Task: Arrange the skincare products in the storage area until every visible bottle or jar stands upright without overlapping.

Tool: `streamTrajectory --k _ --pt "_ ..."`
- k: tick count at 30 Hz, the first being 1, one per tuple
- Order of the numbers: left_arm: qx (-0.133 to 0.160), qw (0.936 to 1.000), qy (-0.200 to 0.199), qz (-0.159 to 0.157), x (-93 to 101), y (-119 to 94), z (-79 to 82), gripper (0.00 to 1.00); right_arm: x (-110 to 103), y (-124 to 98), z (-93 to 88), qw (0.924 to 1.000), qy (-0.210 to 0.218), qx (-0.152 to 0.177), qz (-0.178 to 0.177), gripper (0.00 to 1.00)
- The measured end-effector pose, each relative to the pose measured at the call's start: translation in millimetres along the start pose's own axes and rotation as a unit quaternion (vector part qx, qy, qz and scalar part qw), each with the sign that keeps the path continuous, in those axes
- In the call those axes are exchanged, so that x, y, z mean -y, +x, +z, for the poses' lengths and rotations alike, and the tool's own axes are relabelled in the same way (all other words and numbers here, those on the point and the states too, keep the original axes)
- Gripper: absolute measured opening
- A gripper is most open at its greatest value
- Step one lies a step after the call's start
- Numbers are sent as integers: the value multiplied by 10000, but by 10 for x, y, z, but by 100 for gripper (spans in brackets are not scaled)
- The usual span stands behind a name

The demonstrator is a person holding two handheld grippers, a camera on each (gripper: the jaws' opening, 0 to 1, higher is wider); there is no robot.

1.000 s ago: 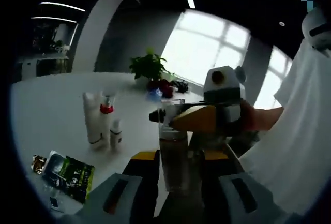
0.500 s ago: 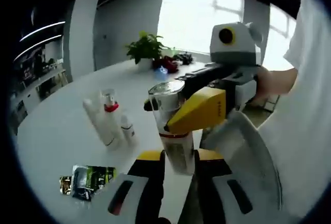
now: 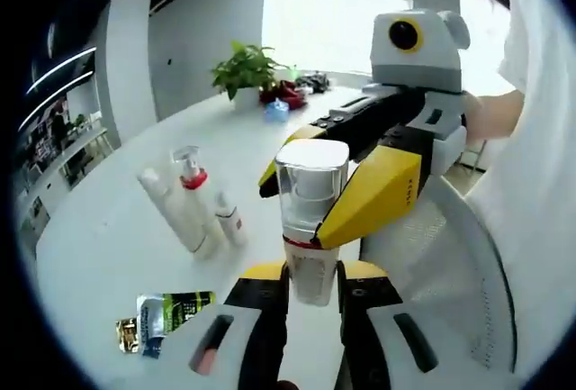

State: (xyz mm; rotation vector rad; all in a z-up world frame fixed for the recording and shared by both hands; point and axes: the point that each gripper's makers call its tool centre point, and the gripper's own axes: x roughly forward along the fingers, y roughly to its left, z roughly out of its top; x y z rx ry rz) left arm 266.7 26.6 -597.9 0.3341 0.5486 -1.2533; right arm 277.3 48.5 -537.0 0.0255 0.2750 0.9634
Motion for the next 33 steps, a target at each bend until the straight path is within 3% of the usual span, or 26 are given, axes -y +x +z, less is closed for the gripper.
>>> streamTrajectory --k 10,33 --pt "-44 10000 89 -7 -128 145 -67 17 125 67 -107 9998 -47 -148 -149 23" --pt "-451 9989 -87 -50 -348 608 -532 17 441 287 -700 9960 163 -818 -319 24"
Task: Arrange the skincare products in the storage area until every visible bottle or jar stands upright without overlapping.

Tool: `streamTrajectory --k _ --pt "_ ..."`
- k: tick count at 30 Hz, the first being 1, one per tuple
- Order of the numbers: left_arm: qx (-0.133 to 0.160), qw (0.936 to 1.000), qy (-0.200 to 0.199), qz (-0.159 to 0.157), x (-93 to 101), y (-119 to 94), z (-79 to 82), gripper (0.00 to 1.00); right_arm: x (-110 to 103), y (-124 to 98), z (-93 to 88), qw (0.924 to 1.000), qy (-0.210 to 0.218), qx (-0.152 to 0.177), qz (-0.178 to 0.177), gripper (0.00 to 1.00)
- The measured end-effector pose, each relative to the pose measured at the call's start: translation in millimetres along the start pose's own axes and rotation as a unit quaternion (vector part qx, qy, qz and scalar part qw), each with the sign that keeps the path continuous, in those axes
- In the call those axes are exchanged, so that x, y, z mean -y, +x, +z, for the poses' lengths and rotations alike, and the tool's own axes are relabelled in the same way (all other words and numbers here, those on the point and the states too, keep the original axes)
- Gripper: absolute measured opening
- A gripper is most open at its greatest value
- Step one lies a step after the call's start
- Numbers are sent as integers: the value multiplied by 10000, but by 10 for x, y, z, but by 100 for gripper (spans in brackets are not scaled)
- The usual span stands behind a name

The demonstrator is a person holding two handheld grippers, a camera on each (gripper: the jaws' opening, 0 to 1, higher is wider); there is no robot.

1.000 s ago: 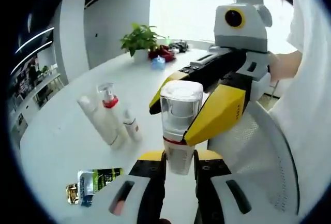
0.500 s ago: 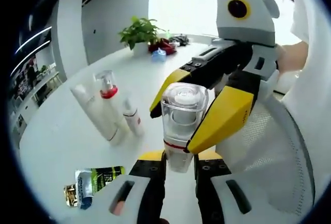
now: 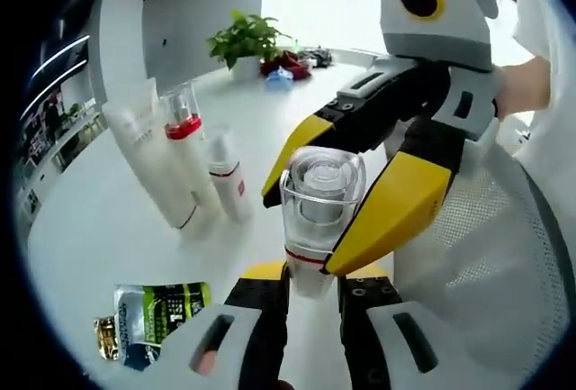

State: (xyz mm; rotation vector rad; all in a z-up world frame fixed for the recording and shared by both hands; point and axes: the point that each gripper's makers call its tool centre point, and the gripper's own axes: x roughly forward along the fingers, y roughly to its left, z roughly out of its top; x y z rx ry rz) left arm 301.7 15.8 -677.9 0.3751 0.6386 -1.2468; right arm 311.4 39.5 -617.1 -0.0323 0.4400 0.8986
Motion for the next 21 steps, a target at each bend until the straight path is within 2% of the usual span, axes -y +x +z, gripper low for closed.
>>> streamTrajectory --k 8,21 --pt "-77 10000 -15 27 -57 96 -116 17 51 91 -123 9999 78 -124 -1 24" --pt "-162 9999 9 55 -103 184 -186 17 107 142 -219 9997 101 -237 -14 25"
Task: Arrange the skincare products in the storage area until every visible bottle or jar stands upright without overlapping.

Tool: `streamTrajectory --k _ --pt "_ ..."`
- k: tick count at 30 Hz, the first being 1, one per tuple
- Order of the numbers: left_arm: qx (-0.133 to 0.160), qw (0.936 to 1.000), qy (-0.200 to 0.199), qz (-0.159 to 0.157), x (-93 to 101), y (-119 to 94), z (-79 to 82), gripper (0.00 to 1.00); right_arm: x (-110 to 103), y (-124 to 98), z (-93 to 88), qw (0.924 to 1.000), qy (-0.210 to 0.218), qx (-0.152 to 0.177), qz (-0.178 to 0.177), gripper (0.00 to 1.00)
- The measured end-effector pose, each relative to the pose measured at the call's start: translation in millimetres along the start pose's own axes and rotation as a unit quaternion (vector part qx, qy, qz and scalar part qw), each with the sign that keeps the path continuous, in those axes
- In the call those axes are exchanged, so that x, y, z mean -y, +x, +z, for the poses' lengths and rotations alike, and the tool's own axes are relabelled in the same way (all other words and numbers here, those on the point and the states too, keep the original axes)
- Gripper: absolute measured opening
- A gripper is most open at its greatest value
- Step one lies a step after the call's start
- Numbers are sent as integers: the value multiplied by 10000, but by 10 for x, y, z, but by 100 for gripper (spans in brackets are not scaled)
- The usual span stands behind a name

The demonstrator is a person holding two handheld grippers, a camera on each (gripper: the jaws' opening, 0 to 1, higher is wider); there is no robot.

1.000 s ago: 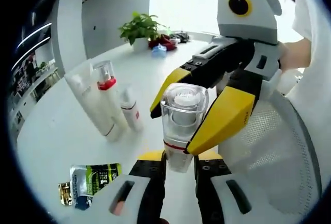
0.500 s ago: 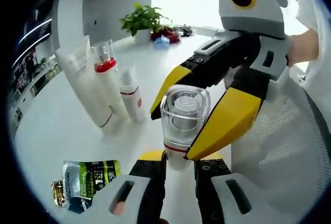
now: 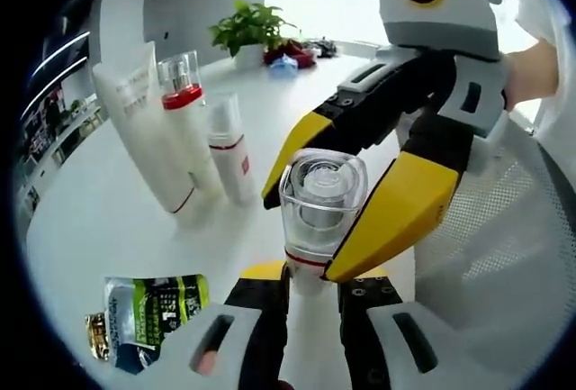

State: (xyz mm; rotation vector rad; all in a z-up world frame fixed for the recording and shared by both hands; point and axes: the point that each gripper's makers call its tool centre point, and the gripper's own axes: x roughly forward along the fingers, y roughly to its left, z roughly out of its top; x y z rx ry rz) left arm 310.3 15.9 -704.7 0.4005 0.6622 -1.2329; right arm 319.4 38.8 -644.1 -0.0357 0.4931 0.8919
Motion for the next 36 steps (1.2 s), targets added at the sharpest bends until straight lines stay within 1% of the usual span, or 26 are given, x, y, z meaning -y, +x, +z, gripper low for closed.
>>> streamTrajectory --k 6,10,12,17,22,26,29,32,36 --pt "-62 9999 91 -10 -19 42 -28 17 24 16 -40 10000 3 -49 -43 25" --pt "-16 10000 63 -1 -43 55 -10 17 51 30 -19 9999 55 12 -93 26" --pt "-4 10000 73 9 -60 62 -4 17 60 37 -15 9999 56 16 -97 27" --pt "11 9999 103 16 -98 80 21 17 66 40 -18 9999 35 -6 -111 33" --pt "15 9999 134 5 -129 97 44 17 247 -85 2 9986 360 152 -365 34" --pt "34 9999 129 1 -171 108 61 17 380 -172 -70 9980 327 37 -535 38" --pt "54 9999 111 25 -224 132 87 17 462 -252 -92 9974 342 21 -633 39" --pt "76 9999 101 30 -268 154 109 17 550 -338 -115 9962 371 23 -787 43" --pt "95 9999 105 36 -364 192 145 17 617 -420 -149 9947 448 36 -925 58"
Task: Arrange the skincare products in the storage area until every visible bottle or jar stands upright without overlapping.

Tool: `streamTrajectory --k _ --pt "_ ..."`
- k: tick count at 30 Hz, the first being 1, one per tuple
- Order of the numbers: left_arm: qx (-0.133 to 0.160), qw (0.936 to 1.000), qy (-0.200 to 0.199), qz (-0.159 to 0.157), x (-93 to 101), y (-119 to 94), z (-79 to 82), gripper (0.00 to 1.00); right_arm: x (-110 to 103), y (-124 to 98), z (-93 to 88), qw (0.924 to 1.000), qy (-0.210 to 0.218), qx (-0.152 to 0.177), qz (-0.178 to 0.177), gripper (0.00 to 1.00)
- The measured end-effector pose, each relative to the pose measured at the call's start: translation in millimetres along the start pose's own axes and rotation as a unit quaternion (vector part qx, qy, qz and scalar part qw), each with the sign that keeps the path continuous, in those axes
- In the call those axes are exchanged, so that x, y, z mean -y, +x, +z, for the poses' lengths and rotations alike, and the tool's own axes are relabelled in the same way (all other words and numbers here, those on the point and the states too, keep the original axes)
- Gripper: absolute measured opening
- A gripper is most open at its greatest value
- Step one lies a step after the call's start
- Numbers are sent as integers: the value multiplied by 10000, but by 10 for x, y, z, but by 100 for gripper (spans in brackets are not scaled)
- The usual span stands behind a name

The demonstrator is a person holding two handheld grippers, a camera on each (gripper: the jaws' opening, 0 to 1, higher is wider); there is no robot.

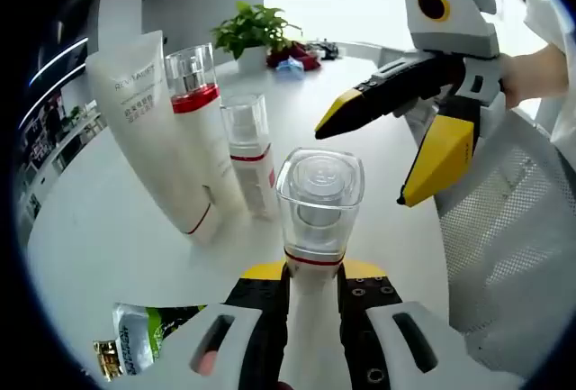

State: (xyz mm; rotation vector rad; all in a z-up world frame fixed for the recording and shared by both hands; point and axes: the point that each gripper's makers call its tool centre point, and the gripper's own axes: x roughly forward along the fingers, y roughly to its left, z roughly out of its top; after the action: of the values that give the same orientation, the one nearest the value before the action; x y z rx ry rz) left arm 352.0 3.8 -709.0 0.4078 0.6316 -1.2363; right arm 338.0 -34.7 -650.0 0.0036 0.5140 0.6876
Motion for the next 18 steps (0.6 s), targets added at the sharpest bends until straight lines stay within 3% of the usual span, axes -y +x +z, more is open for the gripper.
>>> streamTrajectory --k 18 --pt "97 9999 -61 66 -348 133 168 17 186 -219 -163 9989 231 -133 -386 73"
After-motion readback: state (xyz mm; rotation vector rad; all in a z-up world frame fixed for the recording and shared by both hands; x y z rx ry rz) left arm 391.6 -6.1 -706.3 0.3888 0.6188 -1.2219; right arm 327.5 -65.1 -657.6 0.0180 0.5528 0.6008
